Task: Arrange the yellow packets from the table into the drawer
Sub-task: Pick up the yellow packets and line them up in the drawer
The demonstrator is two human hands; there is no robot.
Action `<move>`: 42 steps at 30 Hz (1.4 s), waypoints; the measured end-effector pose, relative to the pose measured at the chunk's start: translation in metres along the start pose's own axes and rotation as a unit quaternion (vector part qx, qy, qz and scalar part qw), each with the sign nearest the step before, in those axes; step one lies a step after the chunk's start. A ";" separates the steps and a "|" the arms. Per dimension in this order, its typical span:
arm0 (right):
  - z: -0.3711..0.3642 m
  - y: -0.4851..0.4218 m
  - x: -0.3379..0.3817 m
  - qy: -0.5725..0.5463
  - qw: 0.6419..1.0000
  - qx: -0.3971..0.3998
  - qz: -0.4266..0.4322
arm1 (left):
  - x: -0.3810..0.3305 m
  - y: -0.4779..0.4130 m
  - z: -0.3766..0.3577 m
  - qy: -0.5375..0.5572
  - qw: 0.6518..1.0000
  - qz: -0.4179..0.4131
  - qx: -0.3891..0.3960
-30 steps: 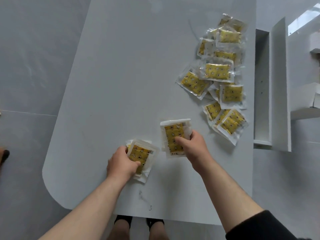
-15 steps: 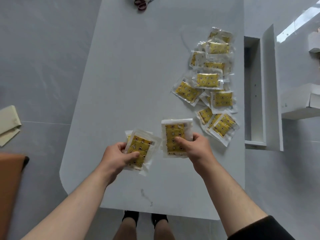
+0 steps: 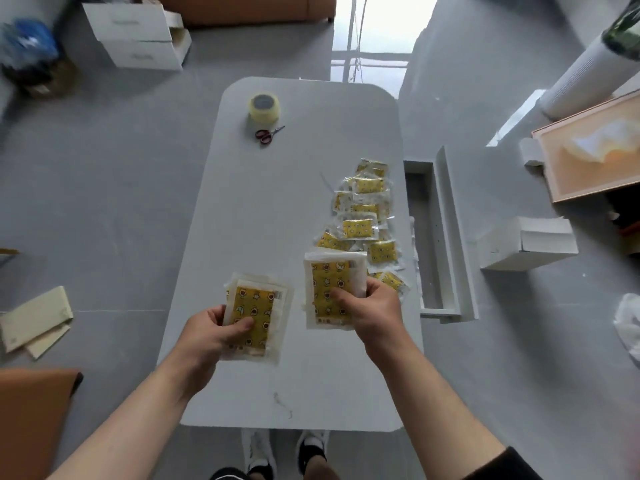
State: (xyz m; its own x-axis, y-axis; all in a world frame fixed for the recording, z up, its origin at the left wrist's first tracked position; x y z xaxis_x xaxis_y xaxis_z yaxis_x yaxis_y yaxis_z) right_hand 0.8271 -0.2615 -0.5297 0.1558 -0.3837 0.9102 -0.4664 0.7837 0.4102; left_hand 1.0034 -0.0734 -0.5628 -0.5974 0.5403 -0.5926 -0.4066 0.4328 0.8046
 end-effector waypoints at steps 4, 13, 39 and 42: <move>0.012 0.044 0.037 -0.021 1.000 -0.012 0.012 | -0.017 0.046 0.007 -0.006 1.000 -0.024 -0.005; 0.002 0.159 0.094 -0.072 0.993 -0.046 0.081 | -0.057 0.137 0.027 -0.061 0.989 -0.130 0.045; 0.029 0.511 0.065 -0.124 0.947 -0.246 0.167 | 0.051 0.359 0.038 -0.037 0.953 -0.162 0.254; 0.067 0.552 0.054 -0.133 0.934 -0.282 0.174 | 0.083 0.386 -0.001 -0.066 0.948 -0.146 0.277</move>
State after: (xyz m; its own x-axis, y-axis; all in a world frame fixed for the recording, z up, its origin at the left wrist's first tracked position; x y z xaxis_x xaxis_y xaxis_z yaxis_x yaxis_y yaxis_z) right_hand 0.5199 0.1171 -0.2578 -0.1773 -0.1062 0.9784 0.0966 0.9875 0.1247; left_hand 0.7956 0.1380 -0.3014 -0.4092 0.4095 -0.8154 -0.0944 0.8699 0.4842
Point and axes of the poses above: each hand's wrist, its own y-axis away from the middle knuckle, its own z-axis out of the back of the hand, x = y × z, the point moved 5 cm from there along -y, towards the middle knuckle, and after that the axes turned 9 degrees about z, right-handed, at the moved point
